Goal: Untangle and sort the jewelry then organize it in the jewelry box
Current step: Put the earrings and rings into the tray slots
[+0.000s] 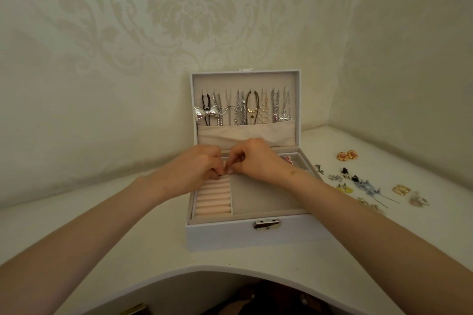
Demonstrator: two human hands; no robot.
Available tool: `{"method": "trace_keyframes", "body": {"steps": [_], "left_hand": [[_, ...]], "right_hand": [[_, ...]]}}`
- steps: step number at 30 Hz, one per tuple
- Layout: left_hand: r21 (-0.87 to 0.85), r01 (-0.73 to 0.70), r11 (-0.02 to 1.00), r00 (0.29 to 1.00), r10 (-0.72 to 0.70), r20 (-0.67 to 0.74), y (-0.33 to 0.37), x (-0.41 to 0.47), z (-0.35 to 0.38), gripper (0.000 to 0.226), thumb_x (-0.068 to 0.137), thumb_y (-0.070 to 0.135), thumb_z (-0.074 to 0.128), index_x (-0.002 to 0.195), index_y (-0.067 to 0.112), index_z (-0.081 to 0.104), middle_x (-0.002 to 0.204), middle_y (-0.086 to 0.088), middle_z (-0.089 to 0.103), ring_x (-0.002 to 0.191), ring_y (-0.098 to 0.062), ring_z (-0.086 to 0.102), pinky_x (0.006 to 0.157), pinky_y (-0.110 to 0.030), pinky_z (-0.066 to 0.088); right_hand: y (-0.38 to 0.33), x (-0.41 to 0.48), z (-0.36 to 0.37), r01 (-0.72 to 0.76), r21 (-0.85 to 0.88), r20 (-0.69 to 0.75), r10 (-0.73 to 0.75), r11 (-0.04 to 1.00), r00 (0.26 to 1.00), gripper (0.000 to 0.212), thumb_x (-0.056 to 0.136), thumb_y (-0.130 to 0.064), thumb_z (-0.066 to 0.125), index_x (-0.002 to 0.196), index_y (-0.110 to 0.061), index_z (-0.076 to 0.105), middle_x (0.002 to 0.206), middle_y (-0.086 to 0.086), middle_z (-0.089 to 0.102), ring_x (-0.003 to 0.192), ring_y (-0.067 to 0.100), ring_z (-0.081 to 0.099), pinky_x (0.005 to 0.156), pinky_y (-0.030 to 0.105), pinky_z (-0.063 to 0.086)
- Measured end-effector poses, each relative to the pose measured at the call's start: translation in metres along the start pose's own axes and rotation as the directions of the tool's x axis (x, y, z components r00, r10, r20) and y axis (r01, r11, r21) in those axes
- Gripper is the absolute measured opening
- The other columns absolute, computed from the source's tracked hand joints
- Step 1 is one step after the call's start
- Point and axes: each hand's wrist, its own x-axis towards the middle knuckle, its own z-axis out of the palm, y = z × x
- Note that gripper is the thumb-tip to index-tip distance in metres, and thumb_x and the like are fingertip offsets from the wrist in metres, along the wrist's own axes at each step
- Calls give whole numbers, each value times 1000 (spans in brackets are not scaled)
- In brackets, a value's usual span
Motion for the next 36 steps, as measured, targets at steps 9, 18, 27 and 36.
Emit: {"method": "trace_keyframes", "body": {"steps": [9,18,27,36], "left_hand": [[234,5,972,998,12,-68,29,31,-7,7,79,25,67,86,26,67,78,12,66,76,-13,60,67,-26,29],[-183,-3,983,990,29,138,142,163,48,27,90,33,59,110,16,60,111,-1,59,103,-17,51,86,-34,42],[-279,146,949,938,-43,344,200,248,106,36,88,32,63,119,14,56,120,-5,59,111,-23,54,89,-33,45],[-197,285,938,905,-197,376,217,274,142,37,85,40,66,106,9,64,107,-10,65,100,-27,62,68,-29,41]], "right_hand": [[42,-43,-57,-121,216,-248,174,969,953,7,83,-9,70,83,-15,73,68,-9,62,58,-1,53,57,8,43],[144,-122,-147,-672,-288,-156,659,682,736,21,77,-11,76,94,-22,69,98,2,65,90,18,61,84,31,48],[185,-177,-166,-818,-144,-91,816,556,571,22,78,-9,76,98,-14,68,89,10,66,74,18,62,58,23,51],[191,-165,-150,-766,-217,-209,738,605,642,18,78,-13,74,96,-16,72,82,1,62,78,16,58,75,27,50]]}}
